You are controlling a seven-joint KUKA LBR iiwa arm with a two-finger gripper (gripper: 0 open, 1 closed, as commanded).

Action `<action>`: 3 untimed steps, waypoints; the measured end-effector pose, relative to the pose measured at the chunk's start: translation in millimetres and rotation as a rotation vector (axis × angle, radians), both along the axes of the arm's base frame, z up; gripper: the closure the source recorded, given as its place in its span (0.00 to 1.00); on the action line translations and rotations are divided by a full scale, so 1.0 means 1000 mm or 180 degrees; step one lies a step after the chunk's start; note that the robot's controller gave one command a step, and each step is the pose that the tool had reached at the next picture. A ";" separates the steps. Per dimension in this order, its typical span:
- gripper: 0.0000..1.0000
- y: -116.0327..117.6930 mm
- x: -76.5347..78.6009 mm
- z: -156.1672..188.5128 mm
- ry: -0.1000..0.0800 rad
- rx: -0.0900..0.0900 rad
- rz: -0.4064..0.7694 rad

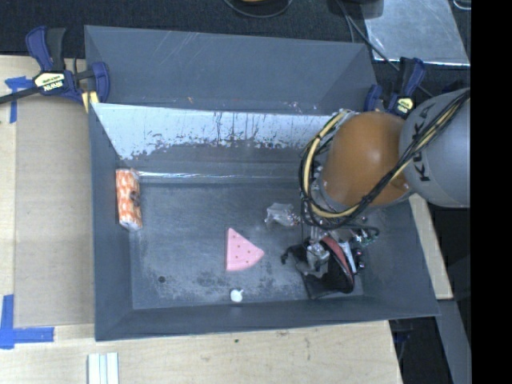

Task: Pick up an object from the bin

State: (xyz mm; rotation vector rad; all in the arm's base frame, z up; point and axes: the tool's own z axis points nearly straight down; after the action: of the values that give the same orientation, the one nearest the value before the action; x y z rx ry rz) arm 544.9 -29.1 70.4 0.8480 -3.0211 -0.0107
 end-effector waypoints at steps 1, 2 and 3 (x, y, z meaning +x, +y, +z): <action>0.00 -0.031 -0.059 0.000 -0.0045 -0.0014 -0.1188; 1.00 0.002 -0.060 0.000 -0.0026 0.0004 0.0752; 1.00 0.002 -0.060 0.000 -0.0026 0.0004 0.0751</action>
Offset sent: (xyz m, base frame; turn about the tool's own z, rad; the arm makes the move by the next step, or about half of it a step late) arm -0.0619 0.0015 -0.0004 -0.2360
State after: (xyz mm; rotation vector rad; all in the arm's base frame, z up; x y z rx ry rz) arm 484.7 -27.6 70.9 1.2005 -2.9071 -0.0083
